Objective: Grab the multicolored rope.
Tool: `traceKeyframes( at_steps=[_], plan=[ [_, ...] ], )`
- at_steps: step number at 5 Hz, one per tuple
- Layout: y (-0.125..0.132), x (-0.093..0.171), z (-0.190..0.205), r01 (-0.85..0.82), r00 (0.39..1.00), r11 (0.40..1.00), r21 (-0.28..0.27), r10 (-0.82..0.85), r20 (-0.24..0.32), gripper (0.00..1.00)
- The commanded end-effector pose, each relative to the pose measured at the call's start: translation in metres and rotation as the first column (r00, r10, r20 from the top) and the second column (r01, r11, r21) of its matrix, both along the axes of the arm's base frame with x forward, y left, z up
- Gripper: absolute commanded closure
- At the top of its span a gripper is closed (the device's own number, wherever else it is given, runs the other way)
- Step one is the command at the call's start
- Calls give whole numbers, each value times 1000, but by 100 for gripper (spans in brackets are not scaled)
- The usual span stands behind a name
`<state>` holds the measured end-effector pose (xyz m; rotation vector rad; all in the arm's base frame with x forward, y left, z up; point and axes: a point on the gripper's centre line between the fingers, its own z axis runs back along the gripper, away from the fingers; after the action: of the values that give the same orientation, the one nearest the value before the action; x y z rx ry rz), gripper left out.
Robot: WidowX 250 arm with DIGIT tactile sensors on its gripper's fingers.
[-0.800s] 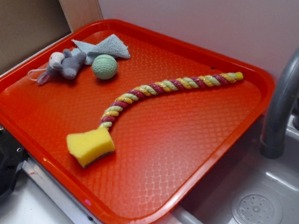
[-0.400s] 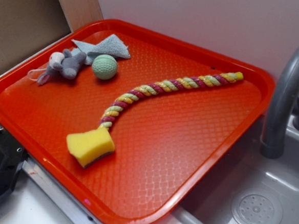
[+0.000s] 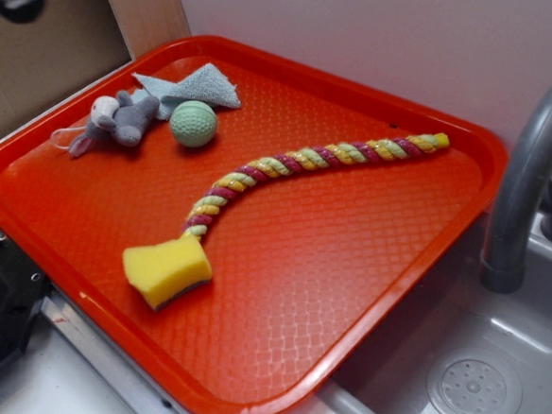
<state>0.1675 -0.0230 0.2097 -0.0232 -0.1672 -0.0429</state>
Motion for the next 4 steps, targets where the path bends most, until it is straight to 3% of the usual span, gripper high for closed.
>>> traceKeyframes(
  at_steps=[1,2,4],
  plan=[
    [-28,49,-22,83,995,996,45,-85,60,0],
    [-49,74,-46,138,989,985,108,-142,31,0],
    [-53,100,-89,168,986,978,125,-165,-41,0]
  ],
)
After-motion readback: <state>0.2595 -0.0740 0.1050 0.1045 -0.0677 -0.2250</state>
